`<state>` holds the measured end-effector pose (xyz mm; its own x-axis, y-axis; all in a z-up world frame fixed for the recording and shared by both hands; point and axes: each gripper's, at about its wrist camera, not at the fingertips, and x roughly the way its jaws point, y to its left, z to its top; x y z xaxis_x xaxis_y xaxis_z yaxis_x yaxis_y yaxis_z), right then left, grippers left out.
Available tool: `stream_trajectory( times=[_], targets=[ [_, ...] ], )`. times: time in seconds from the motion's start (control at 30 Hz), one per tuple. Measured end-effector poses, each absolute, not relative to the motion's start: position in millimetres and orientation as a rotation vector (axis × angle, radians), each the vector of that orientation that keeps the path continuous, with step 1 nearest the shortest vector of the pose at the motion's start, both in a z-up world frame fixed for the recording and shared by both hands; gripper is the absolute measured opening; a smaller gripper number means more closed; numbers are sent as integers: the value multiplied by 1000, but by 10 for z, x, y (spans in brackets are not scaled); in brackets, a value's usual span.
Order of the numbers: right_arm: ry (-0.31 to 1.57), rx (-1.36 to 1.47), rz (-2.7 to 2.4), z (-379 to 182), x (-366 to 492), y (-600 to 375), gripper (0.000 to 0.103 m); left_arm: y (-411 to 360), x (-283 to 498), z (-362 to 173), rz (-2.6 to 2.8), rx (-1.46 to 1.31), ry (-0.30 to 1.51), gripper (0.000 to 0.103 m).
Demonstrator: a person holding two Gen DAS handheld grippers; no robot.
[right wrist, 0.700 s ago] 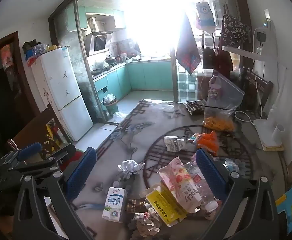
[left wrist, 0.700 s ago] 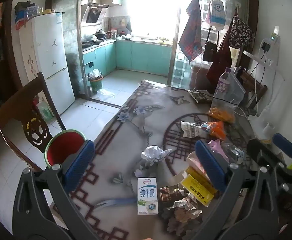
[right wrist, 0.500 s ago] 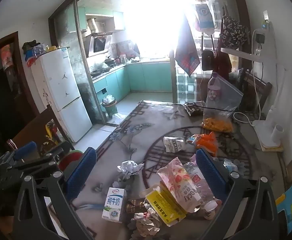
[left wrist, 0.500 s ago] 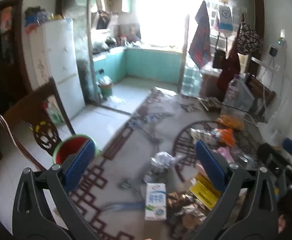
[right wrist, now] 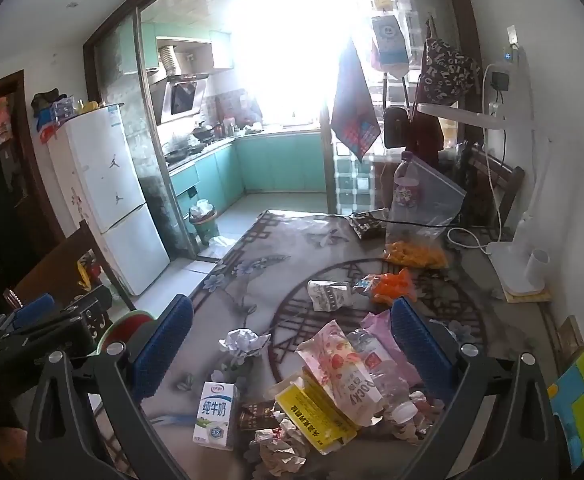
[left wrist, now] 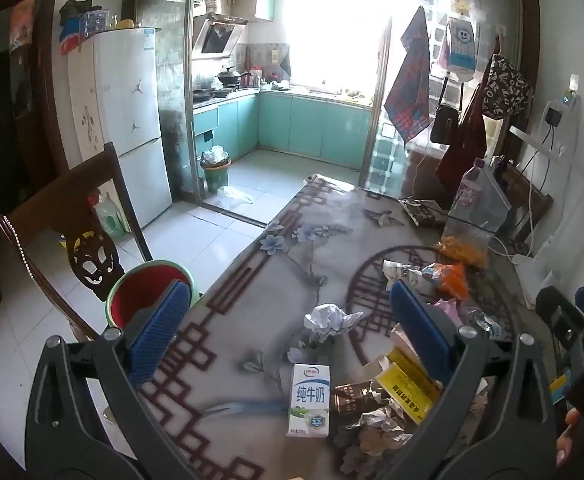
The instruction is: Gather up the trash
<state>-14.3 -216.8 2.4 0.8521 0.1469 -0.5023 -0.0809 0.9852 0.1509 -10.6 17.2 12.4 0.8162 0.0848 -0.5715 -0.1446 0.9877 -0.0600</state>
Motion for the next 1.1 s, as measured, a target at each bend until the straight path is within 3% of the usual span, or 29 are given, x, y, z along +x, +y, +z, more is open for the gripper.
stream_trajectory(
  times=[1.1],
  targets=[
    [561, 77, 58, 14, -145, -2099, 96, 295, -96, -73, 119, -118, 657, 99]
  ],
)
